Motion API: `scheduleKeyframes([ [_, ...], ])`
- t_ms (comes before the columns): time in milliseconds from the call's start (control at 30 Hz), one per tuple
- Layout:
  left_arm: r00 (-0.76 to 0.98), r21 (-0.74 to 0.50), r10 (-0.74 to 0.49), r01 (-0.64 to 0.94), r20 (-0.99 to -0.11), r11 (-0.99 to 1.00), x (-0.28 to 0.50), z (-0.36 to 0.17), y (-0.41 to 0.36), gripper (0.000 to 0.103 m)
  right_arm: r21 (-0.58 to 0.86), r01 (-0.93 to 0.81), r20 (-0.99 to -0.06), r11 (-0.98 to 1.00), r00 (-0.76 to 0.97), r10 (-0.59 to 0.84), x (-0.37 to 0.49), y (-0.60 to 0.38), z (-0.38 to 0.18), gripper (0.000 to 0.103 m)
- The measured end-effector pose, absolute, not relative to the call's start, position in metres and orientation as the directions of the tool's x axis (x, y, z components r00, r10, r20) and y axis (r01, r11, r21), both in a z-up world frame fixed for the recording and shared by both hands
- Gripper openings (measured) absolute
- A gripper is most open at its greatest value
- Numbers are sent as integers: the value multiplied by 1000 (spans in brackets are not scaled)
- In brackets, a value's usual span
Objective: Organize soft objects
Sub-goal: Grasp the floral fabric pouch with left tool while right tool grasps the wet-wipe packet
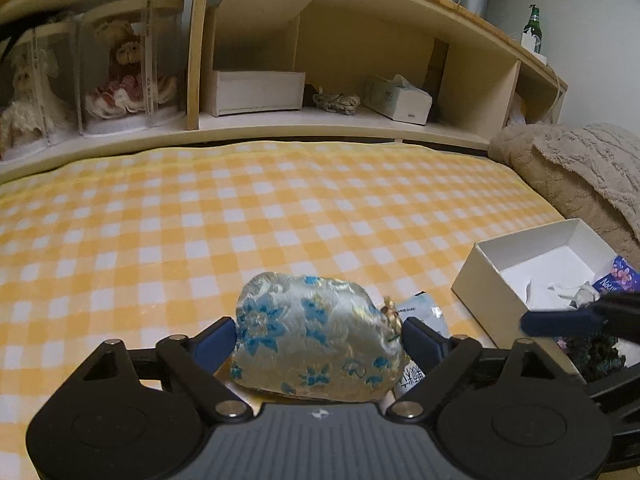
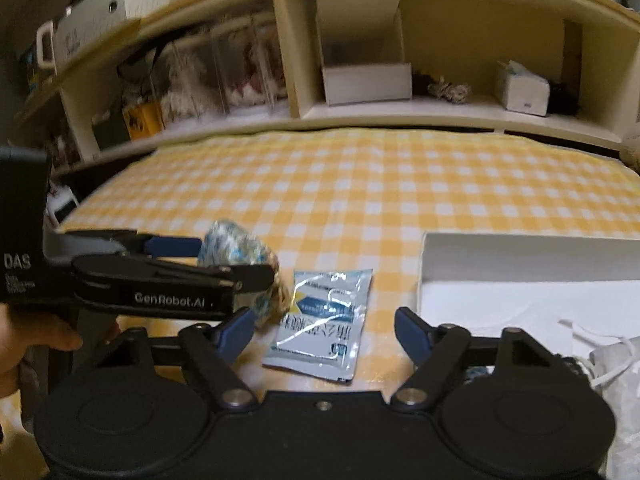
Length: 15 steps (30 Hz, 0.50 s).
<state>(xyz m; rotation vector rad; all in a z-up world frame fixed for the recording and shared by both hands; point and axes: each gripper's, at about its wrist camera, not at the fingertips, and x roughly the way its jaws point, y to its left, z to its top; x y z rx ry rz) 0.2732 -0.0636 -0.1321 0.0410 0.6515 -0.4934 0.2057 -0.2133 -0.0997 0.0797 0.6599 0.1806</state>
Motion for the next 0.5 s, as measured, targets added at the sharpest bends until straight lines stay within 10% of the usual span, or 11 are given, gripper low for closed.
scheduleKeyframes([
  [133,672,-168,-459,452,-582,876,281,-135,-59,76,106,-105,-641,989,753,149,217,-206,-111,52],
  [500,670,-259,-484,413,-563,873,292,-134,-45,66,46,-132,-649,990,750,131,234,-187,-125,54],
])
